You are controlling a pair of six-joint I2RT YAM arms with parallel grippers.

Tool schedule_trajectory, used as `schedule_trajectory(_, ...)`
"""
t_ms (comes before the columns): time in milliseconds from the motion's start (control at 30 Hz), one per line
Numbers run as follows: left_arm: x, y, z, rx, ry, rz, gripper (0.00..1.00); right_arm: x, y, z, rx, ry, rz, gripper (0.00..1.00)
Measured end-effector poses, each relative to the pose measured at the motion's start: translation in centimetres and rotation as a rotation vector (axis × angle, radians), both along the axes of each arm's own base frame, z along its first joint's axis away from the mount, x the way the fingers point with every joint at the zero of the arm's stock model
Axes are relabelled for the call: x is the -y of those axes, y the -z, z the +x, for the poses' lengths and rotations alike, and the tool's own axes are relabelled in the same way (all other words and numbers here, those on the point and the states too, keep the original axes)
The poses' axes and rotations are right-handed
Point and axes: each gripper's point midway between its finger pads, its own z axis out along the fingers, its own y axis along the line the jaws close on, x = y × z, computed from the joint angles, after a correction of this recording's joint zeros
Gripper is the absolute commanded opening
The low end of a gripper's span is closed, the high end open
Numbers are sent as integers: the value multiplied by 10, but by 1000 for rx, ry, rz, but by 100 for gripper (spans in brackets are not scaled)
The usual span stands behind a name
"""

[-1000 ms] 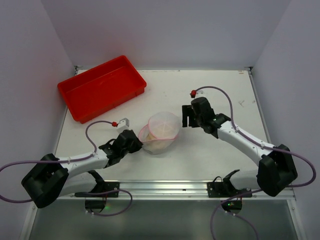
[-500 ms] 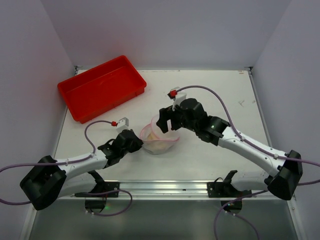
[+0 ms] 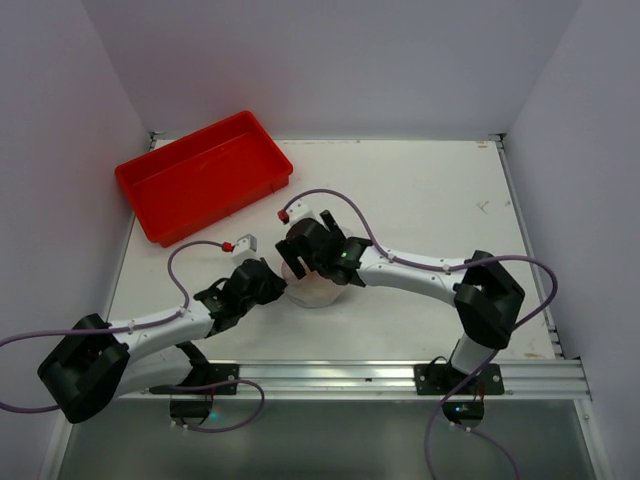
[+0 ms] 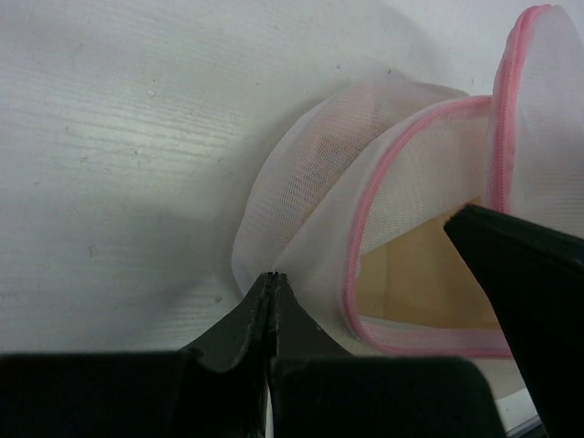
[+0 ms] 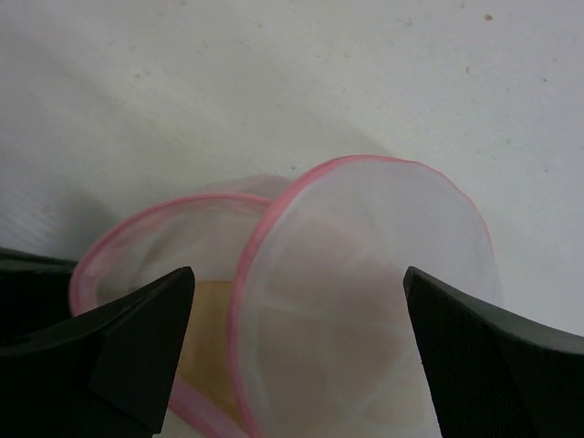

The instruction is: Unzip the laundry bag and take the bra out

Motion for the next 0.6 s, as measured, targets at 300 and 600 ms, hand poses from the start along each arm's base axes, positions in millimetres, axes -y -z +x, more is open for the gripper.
schedule_trajectory(300,-1,0,0,1,-4,-1,0,34,10,24,88,118,-145,99)
schedule_trajectory(600,-4,5,-3,-10,-6,9,0,182,-57,56,137,488,12,98)
